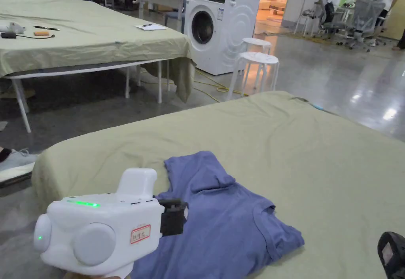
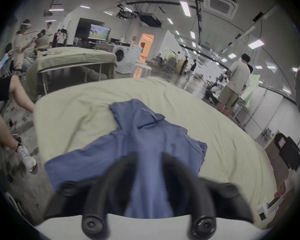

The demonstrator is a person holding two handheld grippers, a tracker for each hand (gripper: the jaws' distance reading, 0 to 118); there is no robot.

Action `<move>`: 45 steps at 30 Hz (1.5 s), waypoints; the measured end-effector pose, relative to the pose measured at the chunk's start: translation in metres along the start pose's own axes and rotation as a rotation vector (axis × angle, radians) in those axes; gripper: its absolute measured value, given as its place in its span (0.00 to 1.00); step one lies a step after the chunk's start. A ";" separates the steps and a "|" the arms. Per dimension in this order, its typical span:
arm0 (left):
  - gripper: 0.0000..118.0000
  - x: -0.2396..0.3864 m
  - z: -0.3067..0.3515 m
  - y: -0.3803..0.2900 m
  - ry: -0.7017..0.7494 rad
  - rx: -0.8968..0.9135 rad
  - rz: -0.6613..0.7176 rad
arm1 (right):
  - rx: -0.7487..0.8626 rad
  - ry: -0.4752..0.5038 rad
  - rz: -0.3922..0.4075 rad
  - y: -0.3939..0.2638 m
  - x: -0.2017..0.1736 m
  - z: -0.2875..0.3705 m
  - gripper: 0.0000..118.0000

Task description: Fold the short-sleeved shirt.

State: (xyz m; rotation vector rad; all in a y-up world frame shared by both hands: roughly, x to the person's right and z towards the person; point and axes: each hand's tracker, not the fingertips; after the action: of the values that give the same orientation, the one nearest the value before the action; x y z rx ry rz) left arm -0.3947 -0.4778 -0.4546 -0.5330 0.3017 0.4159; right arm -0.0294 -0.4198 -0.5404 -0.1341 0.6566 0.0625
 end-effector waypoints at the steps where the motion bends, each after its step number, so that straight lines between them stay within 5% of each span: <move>1: 0.43 0.001 -0.013 0.000 -0.007 -0.030 0.009 | -0.009 -0.015 0.005 -0.002 0.006 0.001 0.01; 2: 0.71 0.002 -0.025 0.002 0.005 -0.084 0.003 | -0.017 -0.027 0.007 -0.001 0.004 0.002 0.01; 3: 0.76 0.004 -0.037 0.003 0.012 -0.120 -0.013 | -0.026 -0.041 0.006 -0.002 0.008 0.002 0.01; 10: 0.75 0.013 -0.102 -0.016 0.060 -0.311 -0.139 | -0.062 -0.077 -0.014 -0.013 0.018 0.003 0.01; 12: 0.64 0.014 -0.102 -0.015 0.115 -0.283 -0.127 | -0.081 -0.072 -0.017 -0.017 0.018 0.003 0.01; 13: 0.51 0.014 -0.093 -0.010 0.090 -0.266 -0.094 | -0.091 -0.068 -0.021 -0.020 0.017 0.005 0.01; 14: 0.19 0.008 -0.087 -0.007 0.034 -0.252 -0.001 | -0.099 -0.061 -0.026 -0.022 0.015 0.006 0.01; 15: 0.14 -0.002 -0.084 -0.005 -0.009 -0.259 0.139 | -0.111 -0.050 -0.032 -0.024 0.014 0.007 0.01; 16: 0.13 -0.013 -0.085 -0.007 -0.063 -0.267 0.256 | -0.121 -0.038 -0.038 -0.027 0.013 0.009 0.01; 21: 0.13 -0.018 -0.091 -0.015 -0.059 -0.272 0.240 | -0.135 -0.043 -0.076 -0.036 0.018 0.020 0.01; 27: 0.13 -0.049 -0.092 -0.034 -0.322 -0.233 0.740 | -0.135 -0.091 -0.174 -0.040 0.036 0.039 0.01; 29: 0.13 -0.046 -0.089 -0.040 -0.426 -0.194 0.812 | -0.136 -0.117 -0.184 -0.042 0.044 0.047 0.01; 37: 0.13 0.061 -0.087 -0.012 -0.760 -0.184 0.753 | -0.099 -0.332 -0.276 -0.045 0.091 0.097 0.02; 45: 0.13 0.254 -0.100 -0.006 -1.098 -0.351 0.501 | -0.031 -0.629 -0.297 -0.047 0.147 0.190 0.02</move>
State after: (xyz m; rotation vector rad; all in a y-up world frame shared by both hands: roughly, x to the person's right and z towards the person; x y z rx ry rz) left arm -0.1869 -0.4602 -0.6306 -0.4939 -0.7278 1.1865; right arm 0.2064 -0.4367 -0.4766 -0.2283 0.0036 -0.1673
